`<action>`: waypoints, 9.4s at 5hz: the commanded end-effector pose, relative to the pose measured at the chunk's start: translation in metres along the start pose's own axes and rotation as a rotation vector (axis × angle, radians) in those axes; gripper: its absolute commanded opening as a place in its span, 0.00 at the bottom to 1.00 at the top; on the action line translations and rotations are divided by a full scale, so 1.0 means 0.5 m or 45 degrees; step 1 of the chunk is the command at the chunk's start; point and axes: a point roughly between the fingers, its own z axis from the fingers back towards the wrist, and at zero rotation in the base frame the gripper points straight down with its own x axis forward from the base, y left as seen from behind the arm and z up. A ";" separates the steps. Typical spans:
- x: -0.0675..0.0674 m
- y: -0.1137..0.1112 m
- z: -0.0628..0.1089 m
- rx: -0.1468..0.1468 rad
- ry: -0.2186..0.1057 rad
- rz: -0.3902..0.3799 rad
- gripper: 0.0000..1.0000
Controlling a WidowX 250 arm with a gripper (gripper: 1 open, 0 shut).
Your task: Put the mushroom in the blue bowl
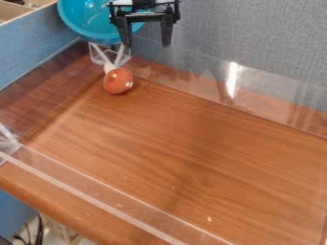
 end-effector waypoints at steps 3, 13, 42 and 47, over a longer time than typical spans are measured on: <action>0.005 -0.002 0.040 -0.024 -0.078 0.016 1.00; 0.008 -0.004 0.056 -0.049 -0.122 0.065 1.00; -0.026 0.062 -0.041 0.108 -0.108 0.336 1.00; -0.035 0.063 -0.080 0.157 -0.061 0.402 1.00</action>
